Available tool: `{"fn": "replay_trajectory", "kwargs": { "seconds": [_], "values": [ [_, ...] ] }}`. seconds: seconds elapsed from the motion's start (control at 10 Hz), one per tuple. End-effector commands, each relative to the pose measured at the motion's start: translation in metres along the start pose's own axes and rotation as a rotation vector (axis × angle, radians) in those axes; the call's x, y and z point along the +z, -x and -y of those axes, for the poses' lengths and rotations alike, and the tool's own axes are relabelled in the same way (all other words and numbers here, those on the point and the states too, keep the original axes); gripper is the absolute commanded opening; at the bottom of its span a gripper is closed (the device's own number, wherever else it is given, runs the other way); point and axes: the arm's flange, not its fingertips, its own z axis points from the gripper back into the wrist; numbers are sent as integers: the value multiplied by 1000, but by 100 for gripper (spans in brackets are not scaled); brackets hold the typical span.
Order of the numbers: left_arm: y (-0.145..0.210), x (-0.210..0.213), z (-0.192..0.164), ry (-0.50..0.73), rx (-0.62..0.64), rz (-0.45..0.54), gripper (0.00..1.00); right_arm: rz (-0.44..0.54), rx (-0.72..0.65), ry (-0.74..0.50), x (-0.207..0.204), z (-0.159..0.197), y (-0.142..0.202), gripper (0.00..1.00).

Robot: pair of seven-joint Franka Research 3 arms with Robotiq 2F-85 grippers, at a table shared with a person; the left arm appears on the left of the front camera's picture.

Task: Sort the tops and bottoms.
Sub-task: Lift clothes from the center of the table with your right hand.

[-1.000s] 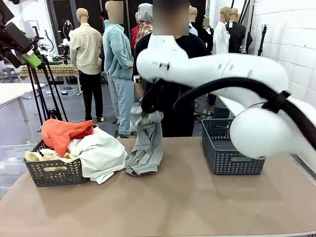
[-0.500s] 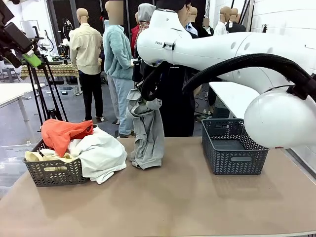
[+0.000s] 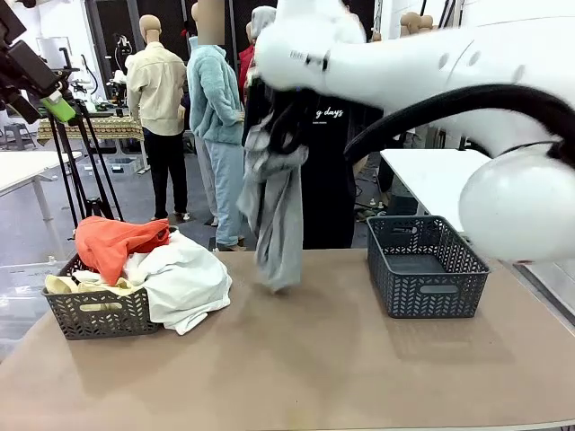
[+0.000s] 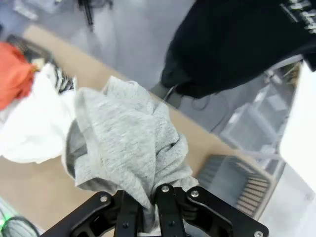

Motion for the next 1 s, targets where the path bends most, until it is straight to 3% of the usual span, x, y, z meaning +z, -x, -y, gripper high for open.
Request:
{"fn": "replay_trajectory", "kwargs": {
  "seconds": [0.0, 0.2, 0.4, 0.9],
  "values": [
    [0, 1, 0, -3, 8, 3, 100, 81, -50, 121, 80, 15, 3, 0],
    [0, 1, 0, -3, 8, 3, 100, 173, -87, 141, 121, 24, 8, 0],
    [0, 1, 0, -3, 8, 3, 100, 239, -77, 118, 125, 21, 5, 0],
    [0, 1, 0, -3, 8, 3, 100, 216, -53, 150, 155, 5, 4, 0]
  ]
}}
